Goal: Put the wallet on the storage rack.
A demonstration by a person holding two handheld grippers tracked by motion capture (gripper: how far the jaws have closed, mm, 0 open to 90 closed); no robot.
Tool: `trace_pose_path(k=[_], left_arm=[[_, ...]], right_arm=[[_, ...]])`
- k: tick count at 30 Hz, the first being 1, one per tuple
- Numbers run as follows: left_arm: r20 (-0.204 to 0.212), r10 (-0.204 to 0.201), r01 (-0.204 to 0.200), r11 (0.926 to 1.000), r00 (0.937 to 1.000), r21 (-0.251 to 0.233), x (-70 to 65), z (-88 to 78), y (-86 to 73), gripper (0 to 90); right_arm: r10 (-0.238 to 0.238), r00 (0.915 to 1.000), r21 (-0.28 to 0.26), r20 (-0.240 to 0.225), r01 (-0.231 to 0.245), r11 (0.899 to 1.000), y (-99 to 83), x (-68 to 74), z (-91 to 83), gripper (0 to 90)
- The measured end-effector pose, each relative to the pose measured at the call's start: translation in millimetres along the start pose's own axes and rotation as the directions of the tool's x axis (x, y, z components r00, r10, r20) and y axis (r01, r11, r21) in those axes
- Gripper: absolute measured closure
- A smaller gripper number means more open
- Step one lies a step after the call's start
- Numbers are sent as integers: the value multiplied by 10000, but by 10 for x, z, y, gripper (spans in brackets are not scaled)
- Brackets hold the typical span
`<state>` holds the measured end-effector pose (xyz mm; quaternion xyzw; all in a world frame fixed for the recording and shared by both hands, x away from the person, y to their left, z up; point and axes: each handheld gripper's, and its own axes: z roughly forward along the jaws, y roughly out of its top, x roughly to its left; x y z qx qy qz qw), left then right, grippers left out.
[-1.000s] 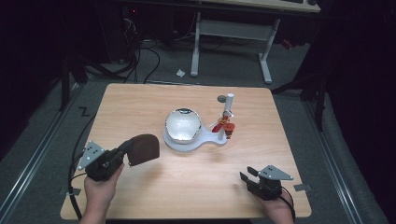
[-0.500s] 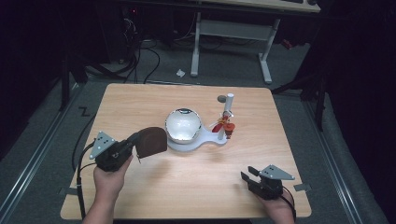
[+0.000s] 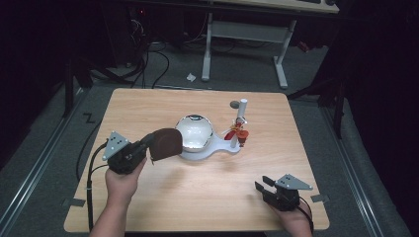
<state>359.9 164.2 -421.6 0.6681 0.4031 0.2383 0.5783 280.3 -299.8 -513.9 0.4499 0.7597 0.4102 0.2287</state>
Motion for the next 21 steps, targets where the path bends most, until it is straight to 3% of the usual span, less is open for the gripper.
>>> trace_pose_path(k=[21], left_arm=[[-65, 162, -161, 9997, 9998, 177, -129, 399, 253, 879]], right_arm=[[101, 9998, -102, -157, -103, 9999, 1, -23, -15, 597]])
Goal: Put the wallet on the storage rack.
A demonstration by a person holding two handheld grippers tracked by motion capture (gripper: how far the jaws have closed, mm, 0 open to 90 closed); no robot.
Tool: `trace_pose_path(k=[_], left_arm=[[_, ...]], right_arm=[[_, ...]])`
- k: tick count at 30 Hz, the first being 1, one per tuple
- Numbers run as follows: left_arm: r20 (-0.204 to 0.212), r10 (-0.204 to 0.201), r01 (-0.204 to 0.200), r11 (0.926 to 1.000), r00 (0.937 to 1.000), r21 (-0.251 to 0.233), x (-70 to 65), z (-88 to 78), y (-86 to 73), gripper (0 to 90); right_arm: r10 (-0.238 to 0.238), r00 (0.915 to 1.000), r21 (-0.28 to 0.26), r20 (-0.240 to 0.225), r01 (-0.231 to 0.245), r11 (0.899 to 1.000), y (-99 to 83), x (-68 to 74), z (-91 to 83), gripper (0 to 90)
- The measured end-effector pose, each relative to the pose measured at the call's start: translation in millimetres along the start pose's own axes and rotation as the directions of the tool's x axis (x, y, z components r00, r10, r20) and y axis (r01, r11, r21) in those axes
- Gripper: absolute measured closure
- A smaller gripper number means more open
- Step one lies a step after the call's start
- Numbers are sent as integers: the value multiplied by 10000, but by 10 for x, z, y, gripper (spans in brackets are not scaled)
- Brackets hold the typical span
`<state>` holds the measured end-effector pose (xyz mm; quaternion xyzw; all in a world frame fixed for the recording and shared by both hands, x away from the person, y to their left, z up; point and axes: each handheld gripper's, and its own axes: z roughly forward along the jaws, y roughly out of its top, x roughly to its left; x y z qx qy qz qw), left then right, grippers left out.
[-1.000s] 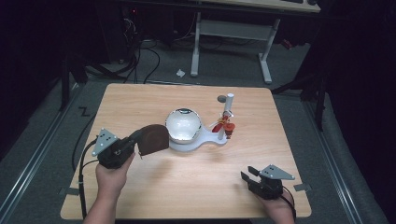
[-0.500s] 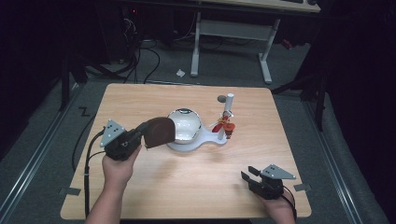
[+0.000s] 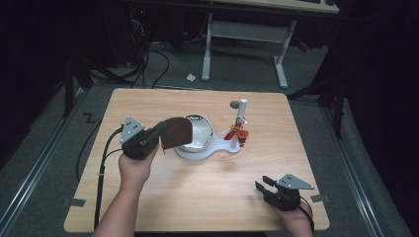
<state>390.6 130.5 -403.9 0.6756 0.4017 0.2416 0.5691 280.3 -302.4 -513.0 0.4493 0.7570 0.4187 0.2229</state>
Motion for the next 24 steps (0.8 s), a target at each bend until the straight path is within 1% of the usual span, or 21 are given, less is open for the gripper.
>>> trace_pose_path(k=[3, 7, 11, 13, 21, 24], left_arm=[[28, -146, 146, 9999, 9999, 71, -12, 75, 26, 879], [63, -57, 56, 9998, 10000, 199, -67, 180, 55, 879], [-57, -143, 145, 9993, 9999, 330, -73, 257, 54, 879], [-154, -78, 84, 9990, 9999, 428, -64, 262, 36, 879], [-719, -208, 267, 9963, 9972, 820, 5, 233, -23, 877], [-891, -83, 179, 9941, 9960, 1074, -13, 240, -21, 877]], right_arm=[[12, 10000, 2, -10, -12, 10000, 2, -4, -3, 596], [-37, 10000, 47, -53, 37, 10000, 1, -6, 3, 596], [-46, 10000, 36, -43, 46, 10000, 5, -2, 1, 597], [-32, 10000, 6, -44, 32, 10000, 6, 0, -6, 597], [-40, 10000, -32, -74, 39, 10000, 12, 0, -12, 598], [-67, 9999, -51, -88, 66, 10000, 14, 3, -13, 599]])
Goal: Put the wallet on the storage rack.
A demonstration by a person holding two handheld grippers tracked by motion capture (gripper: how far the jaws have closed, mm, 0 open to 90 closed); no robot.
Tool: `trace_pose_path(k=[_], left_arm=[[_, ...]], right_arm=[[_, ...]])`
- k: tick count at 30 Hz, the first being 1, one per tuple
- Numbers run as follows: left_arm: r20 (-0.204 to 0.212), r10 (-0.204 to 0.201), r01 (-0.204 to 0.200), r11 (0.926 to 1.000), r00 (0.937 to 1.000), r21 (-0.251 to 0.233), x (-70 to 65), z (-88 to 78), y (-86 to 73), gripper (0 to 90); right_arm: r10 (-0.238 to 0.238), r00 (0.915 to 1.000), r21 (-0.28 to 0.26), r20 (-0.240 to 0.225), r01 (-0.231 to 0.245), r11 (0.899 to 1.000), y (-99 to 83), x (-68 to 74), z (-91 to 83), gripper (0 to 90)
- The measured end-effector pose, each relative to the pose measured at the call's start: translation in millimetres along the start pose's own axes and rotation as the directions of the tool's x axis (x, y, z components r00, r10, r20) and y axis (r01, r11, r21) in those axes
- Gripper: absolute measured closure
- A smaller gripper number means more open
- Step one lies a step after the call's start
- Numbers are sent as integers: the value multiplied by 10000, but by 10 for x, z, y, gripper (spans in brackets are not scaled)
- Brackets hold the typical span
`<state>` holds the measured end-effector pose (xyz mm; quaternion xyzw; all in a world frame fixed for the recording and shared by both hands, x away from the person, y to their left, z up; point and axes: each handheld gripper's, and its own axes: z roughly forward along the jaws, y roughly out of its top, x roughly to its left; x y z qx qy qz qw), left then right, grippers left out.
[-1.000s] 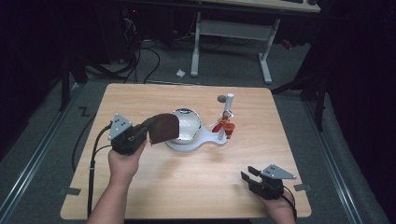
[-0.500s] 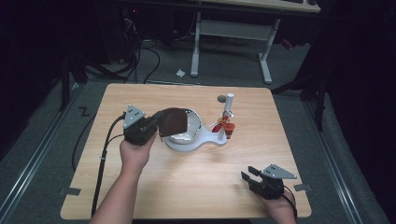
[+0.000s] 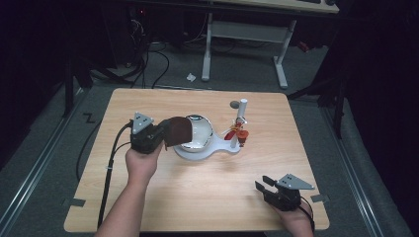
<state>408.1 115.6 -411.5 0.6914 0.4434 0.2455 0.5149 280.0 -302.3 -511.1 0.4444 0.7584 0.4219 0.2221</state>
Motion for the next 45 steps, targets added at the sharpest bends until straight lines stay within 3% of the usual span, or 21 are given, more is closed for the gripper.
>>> trace_pose_path(k=[22, 33, 45], left_arm=[[-642, -161, 199, 9980, 9978, 599, -101, 346, -39, 873], [-787, -363, 407, 9977, 9962, 549, -212, 553, -90, 869], [-933, -452, 481, 9984, 9946, 287, -282, 599, -74, 861]], right_arm=[[55, 10000, 31, -70, -55, 10000, -6, -9, 7, 599], [88, 9998, 43, -150, -87, 10000, -9, -16, 10, 598], [47, 9998, 47, -195, -46, 10000, -6, -12, 14, 597]])
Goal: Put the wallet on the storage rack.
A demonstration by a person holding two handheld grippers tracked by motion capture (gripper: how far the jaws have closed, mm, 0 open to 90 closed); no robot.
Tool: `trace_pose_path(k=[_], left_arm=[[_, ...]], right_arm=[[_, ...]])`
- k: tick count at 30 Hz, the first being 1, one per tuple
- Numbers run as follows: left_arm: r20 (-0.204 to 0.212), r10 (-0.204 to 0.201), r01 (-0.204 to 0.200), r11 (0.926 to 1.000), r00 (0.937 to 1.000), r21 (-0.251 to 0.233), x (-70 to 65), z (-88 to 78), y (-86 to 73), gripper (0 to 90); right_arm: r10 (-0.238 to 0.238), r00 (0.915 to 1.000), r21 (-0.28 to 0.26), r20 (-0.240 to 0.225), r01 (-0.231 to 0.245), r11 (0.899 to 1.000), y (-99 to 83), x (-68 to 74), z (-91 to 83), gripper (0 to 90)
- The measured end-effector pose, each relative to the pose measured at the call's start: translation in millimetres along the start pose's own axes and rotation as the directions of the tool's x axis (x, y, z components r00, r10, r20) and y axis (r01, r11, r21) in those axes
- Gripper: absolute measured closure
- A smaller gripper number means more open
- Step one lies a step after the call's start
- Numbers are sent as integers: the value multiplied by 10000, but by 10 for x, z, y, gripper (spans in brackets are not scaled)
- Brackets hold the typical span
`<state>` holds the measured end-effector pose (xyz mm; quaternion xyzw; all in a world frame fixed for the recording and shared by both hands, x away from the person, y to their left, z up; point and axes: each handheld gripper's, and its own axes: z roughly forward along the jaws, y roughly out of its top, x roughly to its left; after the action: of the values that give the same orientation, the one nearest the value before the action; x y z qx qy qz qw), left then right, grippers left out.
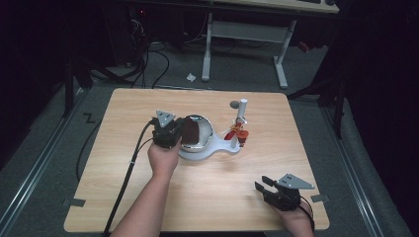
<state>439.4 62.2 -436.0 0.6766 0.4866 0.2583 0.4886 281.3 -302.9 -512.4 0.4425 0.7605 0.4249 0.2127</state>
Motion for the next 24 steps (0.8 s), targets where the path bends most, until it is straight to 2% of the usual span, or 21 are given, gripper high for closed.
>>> trace_pose_path(k=[8, 15, 17, 24], left_arm=[[-1, 37, -37, 9999, 10000, -95, 1, 8, -19, 849], [359, 150, -138, 9994, 9992, -320, 14, -48, 4, 712], [693, 76, -46, 9990, 9976, -444, 23, -73, 17, 659], [889, 131, -95, 9992, 9960, -398, 112, -168, 54, 563]], right_arm=[[17, 10000, 13, -17, -17, 10000, 1, 12, -10, 596], [-15, 10000, 4, -27, 15, 10000, 2, 10, -8, 595], [-6, 10000, 5, -29, 6, 10000, 2, 6, 0, 594], [-119, 9999, 72, -44, 120, 9999, 0, 20, 17, 590]])
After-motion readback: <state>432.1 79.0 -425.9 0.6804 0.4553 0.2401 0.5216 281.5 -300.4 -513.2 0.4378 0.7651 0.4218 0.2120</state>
